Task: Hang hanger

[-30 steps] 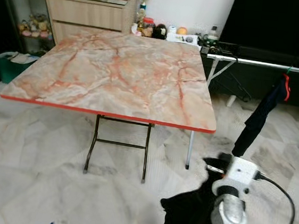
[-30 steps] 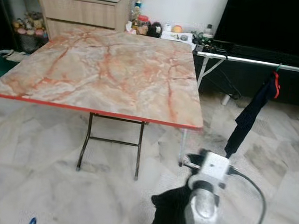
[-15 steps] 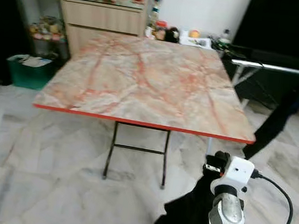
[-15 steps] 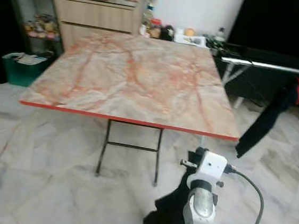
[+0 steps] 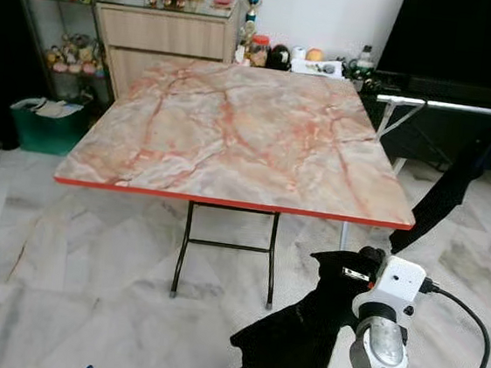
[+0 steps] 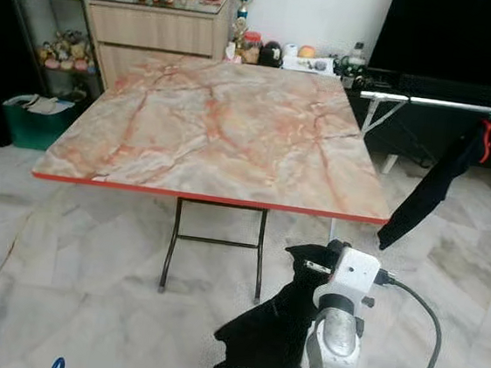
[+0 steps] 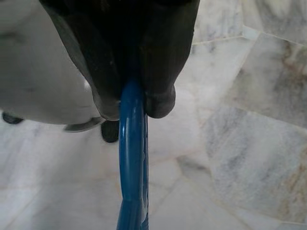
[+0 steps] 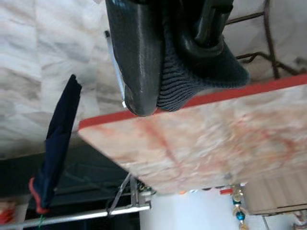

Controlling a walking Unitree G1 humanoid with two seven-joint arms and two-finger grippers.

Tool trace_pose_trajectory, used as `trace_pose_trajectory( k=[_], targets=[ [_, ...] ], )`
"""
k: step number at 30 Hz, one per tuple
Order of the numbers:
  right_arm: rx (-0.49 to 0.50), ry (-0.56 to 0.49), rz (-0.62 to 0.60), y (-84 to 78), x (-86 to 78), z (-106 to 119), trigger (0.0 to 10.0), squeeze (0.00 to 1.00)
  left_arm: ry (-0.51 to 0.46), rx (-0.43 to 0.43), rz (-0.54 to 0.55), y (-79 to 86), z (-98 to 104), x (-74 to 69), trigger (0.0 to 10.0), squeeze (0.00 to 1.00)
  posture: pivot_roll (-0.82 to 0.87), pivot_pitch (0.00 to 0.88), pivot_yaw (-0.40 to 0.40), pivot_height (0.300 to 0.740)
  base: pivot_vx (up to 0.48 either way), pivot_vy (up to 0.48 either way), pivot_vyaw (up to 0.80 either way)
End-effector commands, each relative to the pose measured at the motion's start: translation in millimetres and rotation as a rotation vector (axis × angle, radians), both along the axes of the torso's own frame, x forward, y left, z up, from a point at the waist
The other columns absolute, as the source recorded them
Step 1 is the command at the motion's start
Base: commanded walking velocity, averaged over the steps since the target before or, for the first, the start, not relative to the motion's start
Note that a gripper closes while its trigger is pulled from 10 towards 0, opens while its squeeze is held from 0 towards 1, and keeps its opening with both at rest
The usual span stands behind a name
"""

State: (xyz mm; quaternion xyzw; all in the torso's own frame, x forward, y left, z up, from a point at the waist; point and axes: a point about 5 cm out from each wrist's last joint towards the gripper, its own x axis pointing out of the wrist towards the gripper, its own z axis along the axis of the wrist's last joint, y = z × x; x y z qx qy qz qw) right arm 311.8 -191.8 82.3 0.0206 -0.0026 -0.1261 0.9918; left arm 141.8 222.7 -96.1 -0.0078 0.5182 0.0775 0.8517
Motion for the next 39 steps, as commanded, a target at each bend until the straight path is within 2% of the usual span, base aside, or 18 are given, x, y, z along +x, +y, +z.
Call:
trace_pose_trajectory(
  k=[1, 8, 11, 14, 15, 20, 23, 24, 28, 32, 36, 39],
  targets=[
    [-0.018, -0.040, -0.001, 1.3, 2.5, 8, 10.0, 0.00, 0.003, 0.014, -0.017, -2.2, 1, 5.2, 10.0, 0.00, 0.14, 0.000, 0.006, 0.740, 0.315, 0.000, 0.00],
    [-0.048, -0.068, -0.011, -0.3, 5.1, 15, 10.0, 0.00, -0.011, 0.014, -0.020, -2.7, 5, 16.1, 10.0, 0.00, 0.14, 0.000, 0.006, 0.740, 0.323, 0.000, 0.54],
    [-0.030, -0.091, 0.003, 1.9, 7.7, 20, 10.0, 0.00, -0.015, 0.014, -0.020, -3.7, 6, 19.6, 10.0, 0.00, 0.15, 0.000, 0.003, 0.740, 0.329, 0.000, 0.00],
    [-0.036, -0.157, 0.044, 8.6, 14.2, 38, 10.0, 0.00, -0.011, 0.015, -0.018, -2.8, 6, 17.7, 10.0, 0.00, 0.14, 0.000, 0.007, 0.740, 0.329, 0.000, 0.00],
    [-0.072, -0.213, 0.088, 15.2, 20.1, 55, 10.0, 0.00, -0.007, 0.015, -0.018, -1.9, 5, 15.3, 10.0, 0.00, 0.14, 0.000, 0.007, 0.740, 0.330, 0.000, 0.00],
    [-0.194, -0.331, 0.172, 29.8, 35.5, 95, 10.0, 0.00, -0.006, 0.016, -0.017, -1.6, 5, 14.7, 10.0, 0.00, 0.14, 0.000, 0.010, 0.740, 0.330, 0.000, 0.00],
    [-0.218, -0.397, 0.195, 34.4, 46.0, 119, 10.0, 0.00, -0.009, 0.015, -0.014, -1.7, 5, 14.9, 10.0, 0.00, 0.14, 0.000, 0.011, 0.740, 0.330, 0.000, 0.00],
    [-0.227, -0.418, 0.199, 35.8, 53.9, 133, 10.0, 0.00, -0.011, 0.013, -0.014, -1.9, 5, 14.9, 10.0, 0.00, 0.13, 0.000, 0.012, 0.740, 0.326, 0.000, 0.00],
    [-0.303, -0.378, 0.166, 33.5, 70.6, 147, 10.0, 0.00, -0.012, 0.011, -0.011, -1.4, 5, 14.9, 10.0, 0.00, 0.13, 0.000, 0.011, 0.740, 0.327, 0.000, 0.00],
    [-0.286, -0.397, 0.156, 32.3, 79.2, 163, 10.0, 0.00, -0.012, 0.012, -0.010, -1.2, 5, 15.0, 10.0, 0.00, 0.13, 0.000, 0.012, 0.740, 0.326, 0.000, 0.00],
    [-0.332, -0.400, 0.186, 39.3, 88.8, 179, 10.0, 0.00, -0.016, 0.009, -0.018, -2.1, 5, 16.0, 10.0, 0.00, 0.13, 0.000, 0.013, 0.740, 0.307, 0.000, 0.00],
    [-0.329, -0.424, 0.190, 41.1, 93.5, 192, 10.0, 0.00, -0.019, 0.005, -0.015, -2.4, 5, 16.0, 10.0, 0.00, 0.13, 0.000, 0.013, 0.740, 0.306, 0.000, 0.00]
  ],
)
